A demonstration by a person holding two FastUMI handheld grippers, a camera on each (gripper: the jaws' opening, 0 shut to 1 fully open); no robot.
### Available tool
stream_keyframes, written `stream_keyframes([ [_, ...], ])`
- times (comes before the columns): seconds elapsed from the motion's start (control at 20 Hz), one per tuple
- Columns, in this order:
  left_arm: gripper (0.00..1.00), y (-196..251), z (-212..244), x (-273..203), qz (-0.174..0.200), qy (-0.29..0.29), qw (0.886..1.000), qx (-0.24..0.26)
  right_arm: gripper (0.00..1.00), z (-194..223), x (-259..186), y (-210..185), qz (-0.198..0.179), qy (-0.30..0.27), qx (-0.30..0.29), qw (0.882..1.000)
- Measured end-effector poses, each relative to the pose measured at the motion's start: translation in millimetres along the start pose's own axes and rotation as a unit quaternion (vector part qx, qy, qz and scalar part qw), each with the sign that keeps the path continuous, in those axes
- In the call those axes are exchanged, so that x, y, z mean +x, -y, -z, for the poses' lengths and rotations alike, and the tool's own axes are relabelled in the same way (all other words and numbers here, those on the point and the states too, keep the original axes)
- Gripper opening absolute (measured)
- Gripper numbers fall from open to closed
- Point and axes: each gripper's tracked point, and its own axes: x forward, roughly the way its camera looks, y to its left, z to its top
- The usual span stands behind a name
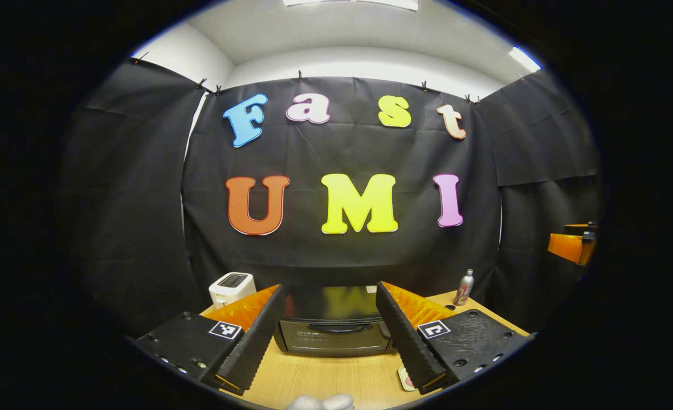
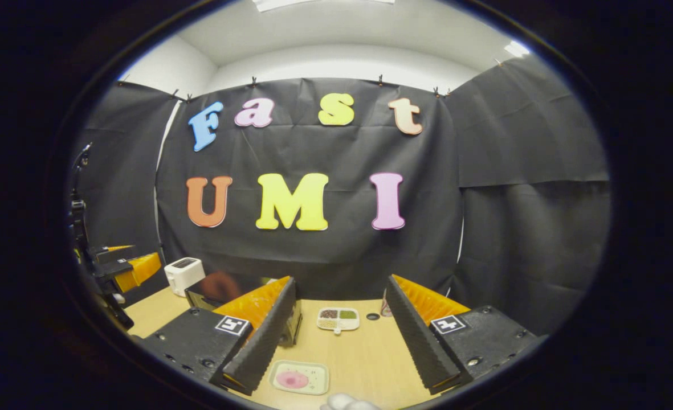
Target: Open the electric oven with the left hand, put the food in, and close the electric oven.
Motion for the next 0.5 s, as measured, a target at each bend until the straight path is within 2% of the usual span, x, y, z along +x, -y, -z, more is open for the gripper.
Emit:
stream_keyframes([
  [0.25, 0.96, 1.1, 4.2, 9.1, 0.004, 0.002, 1.0, -0.001, 0.96, 2.5, 3.3, -1.6, 0.001, -0.002, -0.002, 1.0],
  [0.5, 0.96, 11.3, 30.8, 33.4, 0.012, -0.007, 1.0, 0.006, 0.97, 4.6, 5.0, -4.8, -0.004, -0.007, -0.001, 1.0],
])
